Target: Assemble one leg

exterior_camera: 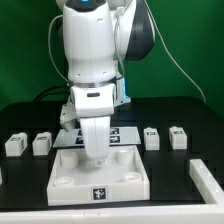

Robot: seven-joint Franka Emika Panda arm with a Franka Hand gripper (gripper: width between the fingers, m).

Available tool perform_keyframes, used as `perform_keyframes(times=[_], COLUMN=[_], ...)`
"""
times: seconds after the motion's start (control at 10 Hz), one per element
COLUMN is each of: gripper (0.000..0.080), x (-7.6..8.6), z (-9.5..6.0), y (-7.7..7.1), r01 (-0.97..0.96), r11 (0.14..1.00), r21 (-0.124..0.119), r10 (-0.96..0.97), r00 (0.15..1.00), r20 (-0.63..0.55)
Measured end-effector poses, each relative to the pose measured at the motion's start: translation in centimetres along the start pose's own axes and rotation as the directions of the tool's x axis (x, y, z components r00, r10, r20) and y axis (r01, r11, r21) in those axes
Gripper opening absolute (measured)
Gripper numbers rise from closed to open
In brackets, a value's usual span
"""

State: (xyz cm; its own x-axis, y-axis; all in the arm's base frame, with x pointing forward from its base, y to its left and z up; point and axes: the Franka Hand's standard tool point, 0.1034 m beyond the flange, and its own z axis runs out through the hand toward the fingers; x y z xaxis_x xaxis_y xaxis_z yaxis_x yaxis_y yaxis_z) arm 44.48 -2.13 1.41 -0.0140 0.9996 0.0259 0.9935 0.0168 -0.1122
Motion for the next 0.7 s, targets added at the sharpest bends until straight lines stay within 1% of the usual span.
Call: perform_keyframes(times=[0.1,0.3,0.4,0.7], gripper=[0.0522,0.0248,0.0076,0.0064], x=[0.0,-0.01,-0.01,-0.05], z=[0.02,0.04,0.06,-0.01], y=[-0.02,-0.04,-0.06,0.01], r01=[0.0,0.0,0.0,-0.001], r11=[1.0,1.0,1.0,1.0], r21=[0.001,0.001,0.002,-0.001], r10=[0.0,0.0,0.0,0.001], r00=[1.0,1.0,1.0,1.0], r20=[0.0,0.0,0.0,0.0])
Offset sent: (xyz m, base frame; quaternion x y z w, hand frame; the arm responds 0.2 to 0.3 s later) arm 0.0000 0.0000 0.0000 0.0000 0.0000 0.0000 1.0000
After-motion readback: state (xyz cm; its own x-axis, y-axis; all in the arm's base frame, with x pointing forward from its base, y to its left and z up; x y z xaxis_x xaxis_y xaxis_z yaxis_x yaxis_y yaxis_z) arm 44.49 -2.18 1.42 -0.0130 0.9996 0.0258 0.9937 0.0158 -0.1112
